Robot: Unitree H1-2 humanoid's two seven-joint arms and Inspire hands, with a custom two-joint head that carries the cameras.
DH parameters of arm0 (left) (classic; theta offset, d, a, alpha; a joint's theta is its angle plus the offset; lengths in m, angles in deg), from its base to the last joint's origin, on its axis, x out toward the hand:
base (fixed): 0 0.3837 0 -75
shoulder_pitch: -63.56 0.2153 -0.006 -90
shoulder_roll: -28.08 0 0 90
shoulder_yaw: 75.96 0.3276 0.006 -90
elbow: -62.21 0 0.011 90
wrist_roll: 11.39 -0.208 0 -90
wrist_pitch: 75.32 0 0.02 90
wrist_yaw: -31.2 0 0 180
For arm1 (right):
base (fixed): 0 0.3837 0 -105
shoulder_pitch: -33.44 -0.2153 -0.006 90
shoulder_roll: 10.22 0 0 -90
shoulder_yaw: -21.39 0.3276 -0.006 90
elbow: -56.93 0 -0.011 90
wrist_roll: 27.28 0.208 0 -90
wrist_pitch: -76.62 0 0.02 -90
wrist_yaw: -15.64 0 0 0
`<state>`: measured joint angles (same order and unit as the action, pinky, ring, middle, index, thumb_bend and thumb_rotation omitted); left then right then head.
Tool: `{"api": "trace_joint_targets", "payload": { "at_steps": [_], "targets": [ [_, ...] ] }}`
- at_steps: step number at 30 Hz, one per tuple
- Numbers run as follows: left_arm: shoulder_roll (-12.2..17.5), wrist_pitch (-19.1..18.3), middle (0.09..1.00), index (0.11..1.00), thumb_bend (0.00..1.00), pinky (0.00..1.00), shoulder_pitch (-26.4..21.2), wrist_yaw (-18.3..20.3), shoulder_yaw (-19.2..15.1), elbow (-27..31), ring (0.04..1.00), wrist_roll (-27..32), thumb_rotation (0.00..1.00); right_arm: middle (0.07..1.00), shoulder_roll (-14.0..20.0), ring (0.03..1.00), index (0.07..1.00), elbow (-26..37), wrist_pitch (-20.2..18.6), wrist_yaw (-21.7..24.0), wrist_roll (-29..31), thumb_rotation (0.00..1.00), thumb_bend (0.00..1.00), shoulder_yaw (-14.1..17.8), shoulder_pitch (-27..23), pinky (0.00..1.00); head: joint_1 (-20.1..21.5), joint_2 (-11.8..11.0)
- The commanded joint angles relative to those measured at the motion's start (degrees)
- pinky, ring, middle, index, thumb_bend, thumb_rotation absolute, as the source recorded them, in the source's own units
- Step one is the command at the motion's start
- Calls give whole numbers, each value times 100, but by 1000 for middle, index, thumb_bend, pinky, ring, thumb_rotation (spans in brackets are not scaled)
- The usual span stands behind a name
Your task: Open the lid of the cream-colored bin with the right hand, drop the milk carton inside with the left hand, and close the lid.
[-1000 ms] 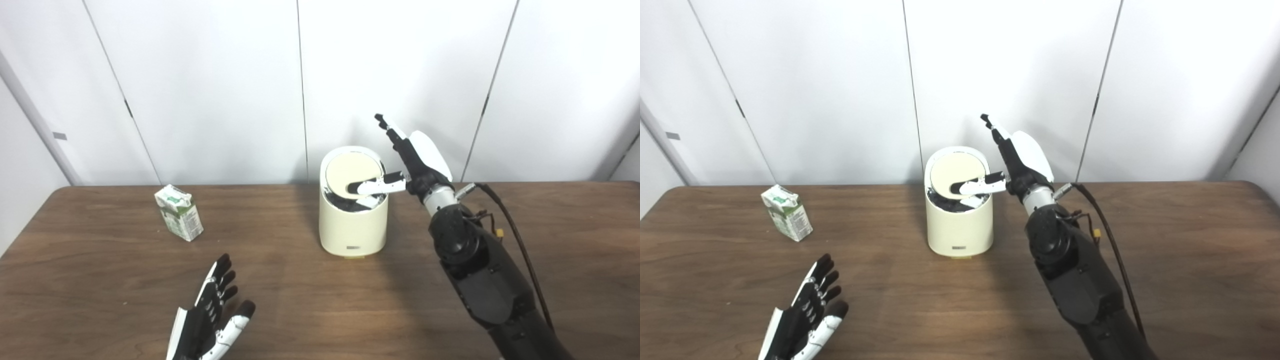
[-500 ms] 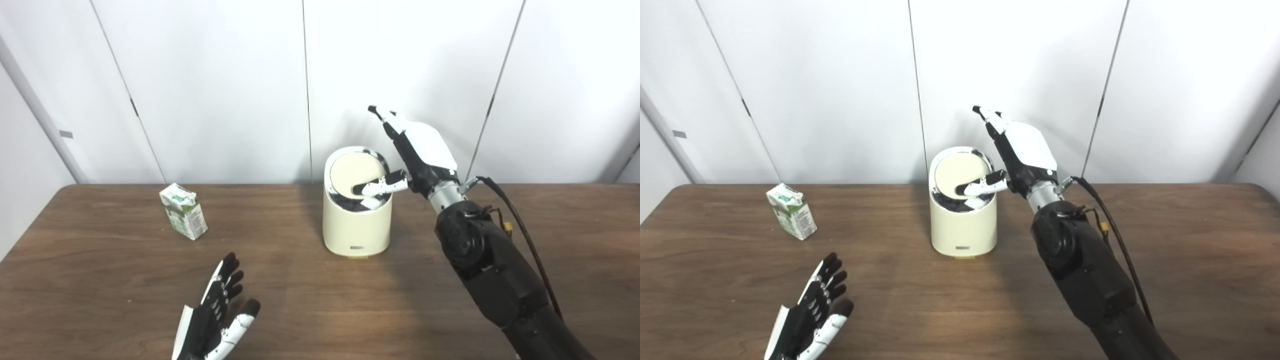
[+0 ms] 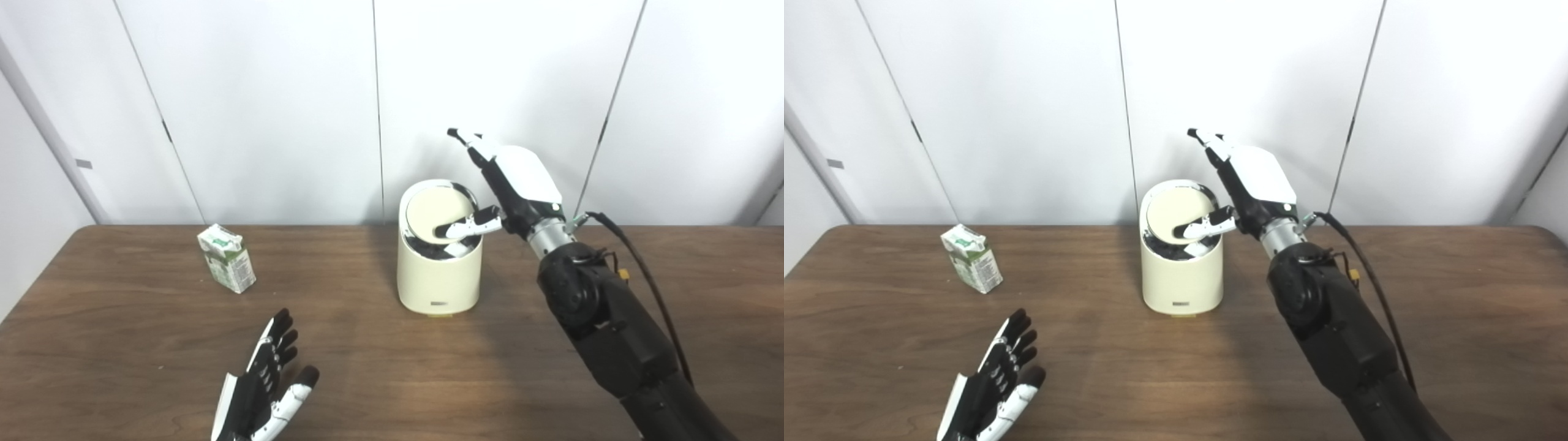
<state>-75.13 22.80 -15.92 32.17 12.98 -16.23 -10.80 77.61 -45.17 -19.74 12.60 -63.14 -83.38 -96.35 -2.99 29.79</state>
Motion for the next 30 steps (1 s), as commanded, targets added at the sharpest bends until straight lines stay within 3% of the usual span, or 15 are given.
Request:
{"api": "trace_joint_targets", "payload": {
  "at_steps": [1, 2, 5, 9, 14, 22, 30],
  "targets": [
    [-10, 103, 981, 1000, 733, 910, 31, 75, 19, -18, 957, 153, 539, 908, -72, 889, 923, 351, -84, 40, 367, 323, 741, 297, -104, 823, 14, 11],
    [3, 87, 982, 1000, 724, 913, 33, 92, 20, -12, 959, 193, 532, 913, -86, 885, 927, 464, -77, 81, 454, 331, 676, 374, -55, 802, 21, 12],
    [33, 13, 985, 1000, 728, 909, 34, 129, 21, 17, 962, 269, 533, 915, -38, 890, 924, 840, -137, 224, 548, 311, 613, 475, 97, 801, 40, 14],
    [50, -18, 990, 1000, 712, 914, 25, 190, -7, 18, 967, 350, 530, 908, 18, 880, 912, 1380, -511, 445, 532, 308, 589, 559, 306, 788, 50, 27],
    [48, -138, 985, 1000, 737, 918, 9, 223, -76, 47, 963, 563, 506, 902, 56, 872, 912, 1888, -910, 642, 476, 382, 553, 617, 657, 779, 92, 55],
    [54, -257, 984, 1000, 762, 940, 43, 250, -118, 153, 959, 720, 505, 879, 24, 856, 898, 2432, -1079, 730, 597, 404, 551, 725, 1339, 776, 132, 125],
    [143, -240, 982, 1000, 746, 922, 49, 262, -137, 182, 957, 627, 513, 897, -308, 852, 924, 2940, -1305, 699, 1174, 627, 505, 1122, 2231, 767, 186, 178]
  ]
}}
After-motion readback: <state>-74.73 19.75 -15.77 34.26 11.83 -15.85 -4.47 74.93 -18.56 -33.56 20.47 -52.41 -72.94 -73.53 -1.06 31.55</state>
